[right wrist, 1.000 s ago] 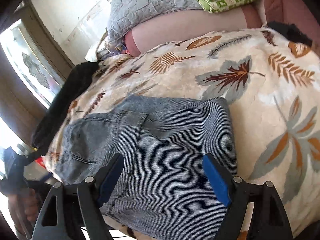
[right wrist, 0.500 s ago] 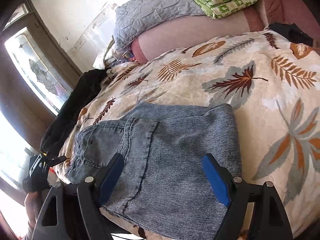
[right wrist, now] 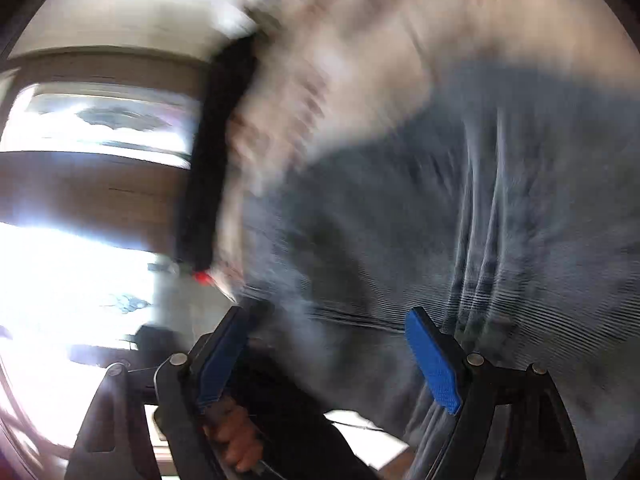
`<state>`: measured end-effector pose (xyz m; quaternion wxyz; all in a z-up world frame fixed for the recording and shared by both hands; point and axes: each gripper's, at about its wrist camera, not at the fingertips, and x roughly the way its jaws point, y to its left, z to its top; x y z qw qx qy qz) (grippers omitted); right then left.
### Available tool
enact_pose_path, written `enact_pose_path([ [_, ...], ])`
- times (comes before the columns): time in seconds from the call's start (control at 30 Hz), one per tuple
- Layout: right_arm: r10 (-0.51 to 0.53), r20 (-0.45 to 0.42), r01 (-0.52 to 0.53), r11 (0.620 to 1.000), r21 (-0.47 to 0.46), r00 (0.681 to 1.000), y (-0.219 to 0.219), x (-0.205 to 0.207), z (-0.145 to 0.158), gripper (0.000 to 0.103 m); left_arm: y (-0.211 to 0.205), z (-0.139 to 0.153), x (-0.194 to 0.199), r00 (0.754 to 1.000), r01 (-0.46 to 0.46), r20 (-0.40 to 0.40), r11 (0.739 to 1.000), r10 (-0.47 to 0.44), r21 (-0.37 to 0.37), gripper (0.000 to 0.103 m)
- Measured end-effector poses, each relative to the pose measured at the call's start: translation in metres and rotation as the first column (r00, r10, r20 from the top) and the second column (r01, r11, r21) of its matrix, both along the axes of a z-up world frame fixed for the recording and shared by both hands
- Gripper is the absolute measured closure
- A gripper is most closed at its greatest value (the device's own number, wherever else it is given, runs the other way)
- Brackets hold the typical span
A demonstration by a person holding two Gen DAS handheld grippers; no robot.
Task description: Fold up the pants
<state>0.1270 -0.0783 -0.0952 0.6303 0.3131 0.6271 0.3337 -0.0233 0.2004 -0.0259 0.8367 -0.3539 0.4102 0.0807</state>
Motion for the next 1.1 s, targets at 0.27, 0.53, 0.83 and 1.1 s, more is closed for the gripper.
enact_pose_path([
  [0.27, 0.009, 0.032, -0.009, 1.0, -0.017, 0.999, 0.0, 0.0, 0.005, 0.018, 0.002, 0.001, 0.0, 1.0, -0.011, 0.002, 1.0, 0.011, -0.01, 0.09],
  [0.53, -0.044, 0.009, 0.043, 0.997, 0.057, 0.999, -0.016, -0.006, 0.004, 0.019, -0.027, 0.034, -0.003, 0.998, 0.013, 0.052, 0.987, -0.022, 0.158, 0.092],
  [0.83, -0.225, 0.093, 0.198, 0.952, 0.235, 0.97, -0.125, -0.025, 0.05, 0.021, -0.094, 0.088, 0.003, 0.979, 0.097, 0.119, 0.897, -0.163, 0.431, 0.095],
  [1.1, -0.54, 0.079, 0.501, 0.818, 0.282, 0.838, -0.281, -0.062, 0.039, 0.021, -0.247, 0.116, -0.013, 0.829, 0.295, 0.132, 0.625, -0.544, 0.723, 0.096],
])
